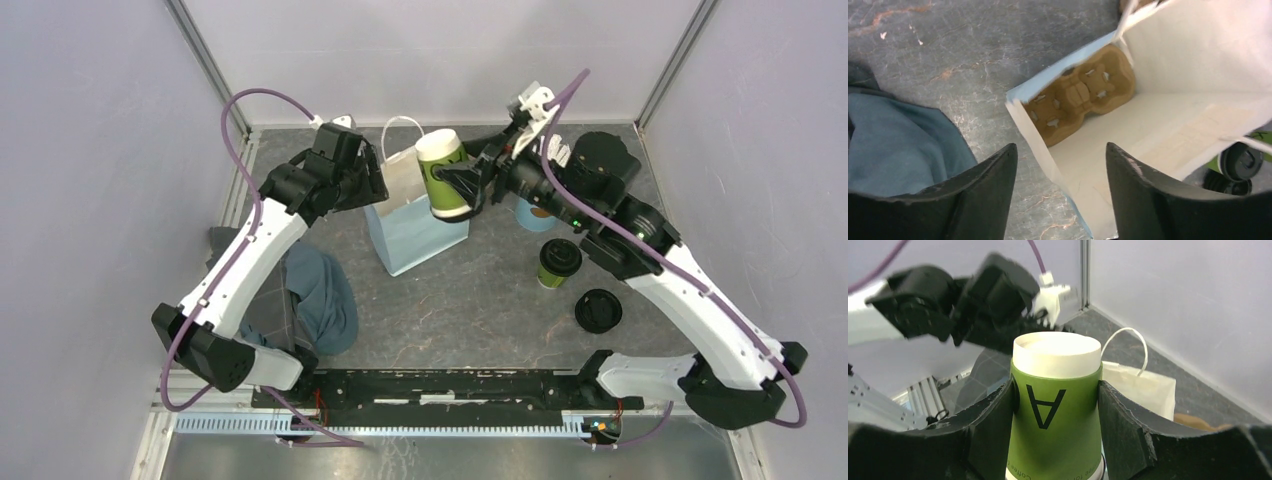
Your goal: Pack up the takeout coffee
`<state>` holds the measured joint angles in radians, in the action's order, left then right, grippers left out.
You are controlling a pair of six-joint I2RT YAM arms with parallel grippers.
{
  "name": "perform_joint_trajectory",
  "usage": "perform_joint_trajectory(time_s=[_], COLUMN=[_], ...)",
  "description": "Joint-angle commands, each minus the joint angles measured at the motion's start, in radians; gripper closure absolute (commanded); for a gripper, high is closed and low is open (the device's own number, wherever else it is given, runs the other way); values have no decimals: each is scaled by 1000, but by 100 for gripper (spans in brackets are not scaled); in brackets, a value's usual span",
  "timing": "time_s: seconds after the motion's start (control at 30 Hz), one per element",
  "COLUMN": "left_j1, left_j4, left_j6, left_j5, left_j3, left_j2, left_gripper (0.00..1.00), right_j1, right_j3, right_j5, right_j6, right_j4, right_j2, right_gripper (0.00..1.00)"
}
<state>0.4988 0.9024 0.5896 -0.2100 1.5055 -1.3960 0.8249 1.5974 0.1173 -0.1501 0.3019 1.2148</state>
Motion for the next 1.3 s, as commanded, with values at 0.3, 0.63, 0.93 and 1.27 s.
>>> perform_joint_trajectory(time_s=[0.3, 0.63, 0.93, 1.27], left_j1=[-9, -7, -2, -2], left_j4=[181, -107, -257, -300], left_j6=[-69, 185, 269, 277], left_j5=[356, 917, 994, 1002], left_j3=[246, 60, -62, -96], left_j2=[126, 189, 190, 198], left_gripper=[3, 1, 0, 0], right_j1=[-11, -11, -9, -9], right_j3=[-158, -234, -234, -247], right_j5=[194, 324, 375, 364], right_j6=[207, 215, 182, 192], right_j4=[208, 134, 89, 94], right_j2=[-121, -101, -65, -54], right_gripper=[54, 55, 57, 58])
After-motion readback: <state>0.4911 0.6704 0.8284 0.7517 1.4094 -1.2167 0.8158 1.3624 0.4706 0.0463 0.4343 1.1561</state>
